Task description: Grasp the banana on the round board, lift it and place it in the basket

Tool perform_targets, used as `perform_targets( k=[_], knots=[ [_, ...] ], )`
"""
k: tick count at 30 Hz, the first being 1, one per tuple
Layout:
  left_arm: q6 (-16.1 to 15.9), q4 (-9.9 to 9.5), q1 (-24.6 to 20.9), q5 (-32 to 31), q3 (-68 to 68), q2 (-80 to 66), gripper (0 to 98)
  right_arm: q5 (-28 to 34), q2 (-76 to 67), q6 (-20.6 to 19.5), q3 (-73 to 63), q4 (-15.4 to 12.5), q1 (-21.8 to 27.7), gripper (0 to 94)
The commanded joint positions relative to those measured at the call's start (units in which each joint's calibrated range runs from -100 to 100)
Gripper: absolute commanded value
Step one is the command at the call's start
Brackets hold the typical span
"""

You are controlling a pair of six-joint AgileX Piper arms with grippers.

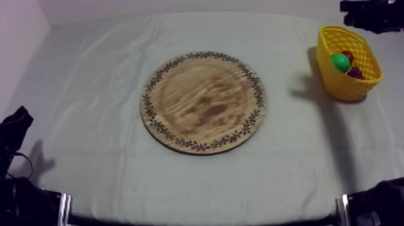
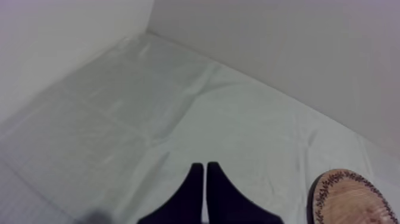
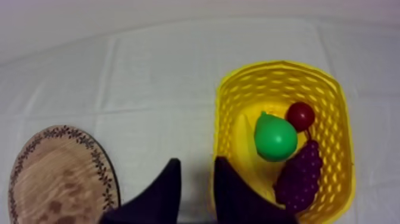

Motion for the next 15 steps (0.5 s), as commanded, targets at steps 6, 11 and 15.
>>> perform_targets(
  k=[6, 11, 15],
  knots=[
    [0.0, 0.03, 0.0, 0.0, 0.0, 0.0, 0.1, -3.9, -17.7, 1.9, 11.8, -1.8, -0.5, 2.2],
    [0.0, 0.03, 0.0, 0.0, 0.0, 0.0, 0.1, -6.9, -29.5, 4.2, 20.7, -4.0, -0.4, 0.8],
    [0.0, 0.03, 0.0, 0.0, 0.0, 0.0, 0.1, -6.4, -36.2, 5.2, 24.7, -4.9, -0.3, 0.6]
  ],
)
